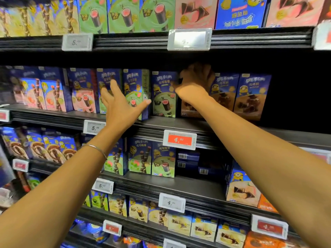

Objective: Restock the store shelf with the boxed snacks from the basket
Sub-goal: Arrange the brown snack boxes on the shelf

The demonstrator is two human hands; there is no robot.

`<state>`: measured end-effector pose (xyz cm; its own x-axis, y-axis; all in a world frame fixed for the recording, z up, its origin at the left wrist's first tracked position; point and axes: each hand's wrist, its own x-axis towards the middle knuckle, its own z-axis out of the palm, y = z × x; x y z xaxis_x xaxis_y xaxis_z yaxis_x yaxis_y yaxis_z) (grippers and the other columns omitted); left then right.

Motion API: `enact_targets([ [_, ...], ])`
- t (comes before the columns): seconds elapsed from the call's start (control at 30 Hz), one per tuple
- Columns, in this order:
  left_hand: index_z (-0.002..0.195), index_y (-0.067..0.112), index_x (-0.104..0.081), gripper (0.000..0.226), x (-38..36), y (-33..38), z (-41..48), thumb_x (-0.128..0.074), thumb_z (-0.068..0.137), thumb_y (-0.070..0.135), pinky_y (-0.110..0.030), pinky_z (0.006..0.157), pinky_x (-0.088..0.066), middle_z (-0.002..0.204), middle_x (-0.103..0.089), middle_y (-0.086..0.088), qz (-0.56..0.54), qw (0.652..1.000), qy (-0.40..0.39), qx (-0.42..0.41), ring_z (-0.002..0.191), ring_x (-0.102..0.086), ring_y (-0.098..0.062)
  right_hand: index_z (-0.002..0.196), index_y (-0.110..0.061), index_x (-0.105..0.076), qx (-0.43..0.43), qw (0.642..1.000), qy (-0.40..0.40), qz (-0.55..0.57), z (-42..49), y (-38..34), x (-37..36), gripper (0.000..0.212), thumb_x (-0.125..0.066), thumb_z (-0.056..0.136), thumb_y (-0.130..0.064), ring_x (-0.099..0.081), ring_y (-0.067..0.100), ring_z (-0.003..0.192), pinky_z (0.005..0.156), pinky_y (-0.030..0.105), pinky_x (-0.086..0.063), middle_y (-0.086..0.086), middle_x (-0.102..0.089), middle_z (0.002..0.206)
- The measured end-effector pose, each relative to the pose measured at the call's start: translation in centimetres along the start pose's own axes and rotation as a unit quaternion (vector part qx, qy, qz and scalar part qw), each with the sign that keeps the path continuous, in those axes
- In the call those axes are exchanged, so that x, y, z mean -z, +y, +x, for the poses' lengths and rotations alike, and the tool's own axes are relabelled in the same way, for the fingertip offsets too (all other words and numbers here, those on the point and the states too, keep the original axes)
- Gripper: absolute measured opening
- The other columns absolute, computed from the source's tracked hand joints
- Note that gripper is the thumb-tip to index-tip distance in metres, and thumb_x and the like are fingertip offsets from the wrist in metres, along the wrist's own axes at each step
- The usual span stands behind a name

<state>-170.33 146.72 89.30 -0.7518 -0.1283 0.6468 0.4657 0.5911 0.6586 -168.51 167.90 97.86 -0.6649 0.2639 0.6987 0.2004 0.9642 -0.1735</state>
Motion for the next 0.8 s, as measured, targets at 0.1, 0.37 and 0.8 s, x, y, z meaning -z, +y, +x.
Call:
enact_targets([
  [0.1,0.164,0.019,-0.002,0.136,-0.2,0.5,0.1,-0.079,0.070,0.077,-0.062,0.122,-0.024,0.169,0.008,-0.030,0.016,1.000,0.000,0.014,0.158,0.004,-0.046,0.117,-0.025,-0.069,-0.005,1.000,0.004,-0.010,-0.1,-0.2,0.0,0.045,-0.061,0.082,-0.053,-0.022,0.039,0.137,0.110,0.054,-0.017,0.008,-0.038,0.149],
  [0.37,0.163,0.010,-0.004,0.139,-1.3,1.9,-0.1,-0.077,0.068,0.081,-0.066,0.118,-0.029,0.166,0.011,-0.035,0.094,0.995,0.007,0.035,0.156,0.007,-0.053,0.113,-0.024,-0.070,0.006,0.999,0.023,-0.022,-0.3,-0.5,-0.4,0.042,-0.064,0.082,-0.052,-0.025,0.037,0.134,0.104,0.052,-0.019,0.004,-0.043,0.144],
  [0.8,0.166,0.023,-0.001,0.127,-0.5,0.8,0.5,-0.071,0.077,0.079,-0.067,0.122,-0.015,0.167,0.020,-0.031,0.011,0.997,-0.025,0.076,0.156,0.019,-0.050,0.131,-0.022,-0.052,-0.008,0.966,0.066,0.248,-4.8,0.5,-1.1,0.043,-0.065,0.091,-0.036,-0.058,0.035,0.115,0.079,0.037,-0.050,0.011,-0.056,0.128],
])
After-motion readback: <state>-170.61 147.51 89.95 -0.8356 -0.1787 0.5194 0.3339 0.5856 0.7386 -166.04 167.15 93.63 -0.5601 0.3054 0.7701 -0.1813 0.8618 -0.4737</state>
